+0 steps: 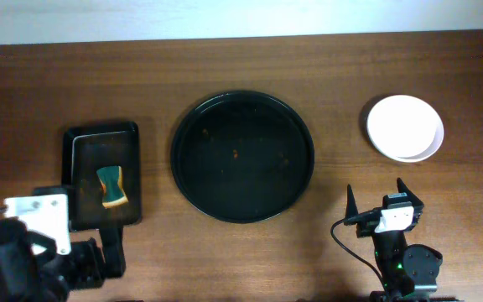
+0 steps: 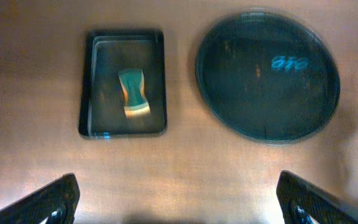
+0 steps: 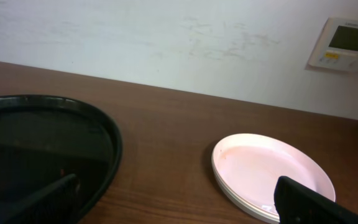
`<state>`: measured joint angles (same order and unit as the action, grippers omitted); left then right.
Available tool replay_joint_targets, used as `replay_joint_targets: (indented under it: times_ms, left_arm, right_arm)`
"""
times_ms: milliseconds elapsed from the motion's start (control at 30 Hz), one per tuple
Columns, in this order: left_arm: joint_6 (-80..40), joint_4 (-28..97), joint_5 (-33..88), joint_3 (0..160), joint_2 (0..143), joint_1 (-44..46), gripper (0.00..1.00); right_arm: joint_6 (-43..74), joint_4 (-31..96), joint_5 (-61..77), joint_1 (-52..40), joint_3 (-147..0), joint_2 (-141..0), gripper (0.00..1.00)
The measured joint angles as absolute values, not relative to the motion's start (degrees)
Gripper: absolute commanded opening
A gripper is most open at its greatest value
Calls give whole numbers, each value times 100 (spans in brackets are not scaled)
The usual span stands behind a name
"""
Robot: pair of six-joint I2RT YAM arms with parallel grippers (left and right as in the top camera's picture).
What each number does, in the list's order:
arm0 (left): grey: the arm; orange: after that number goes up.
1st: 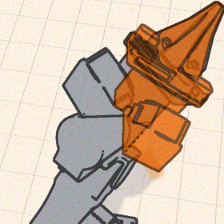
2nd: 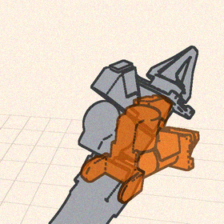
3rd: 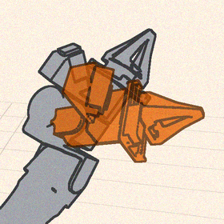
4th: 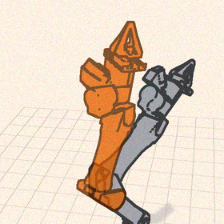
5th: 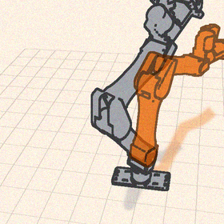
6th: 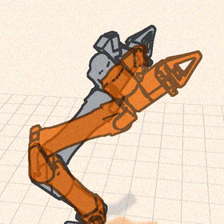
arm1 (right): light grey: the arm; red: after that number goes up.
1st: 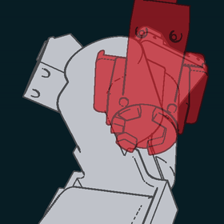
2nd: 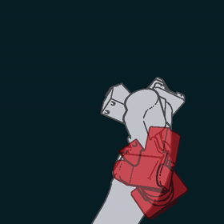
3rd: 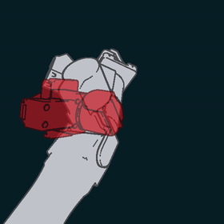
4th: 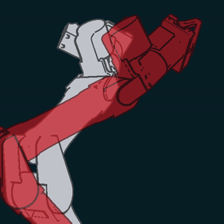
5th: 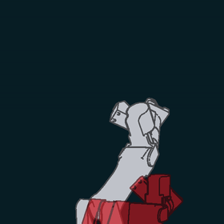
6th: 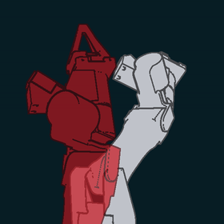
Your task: Clean dirty plates on tray and stack at the side
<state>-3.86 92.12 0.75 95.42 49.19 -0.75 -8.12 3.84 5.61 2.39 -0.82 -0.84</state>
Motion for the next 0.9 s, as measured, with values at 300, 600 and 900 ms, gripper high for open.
replay_joint_targets:
  times_ms: [300,600,900]
  left_arm:
    - [-384,5301,-462,6906,2888,-202,99]
    - [-386,2788,-497,3708,880,-202,99]
    - [-384,698,-325,1409,91,-202,99]
  right_arm:
    - [-812,384,558,239,-82,-84,99]
    - [-808,381,561,244,-80,-84,99]
    - [-808,381,561,244,-78,-84,99]
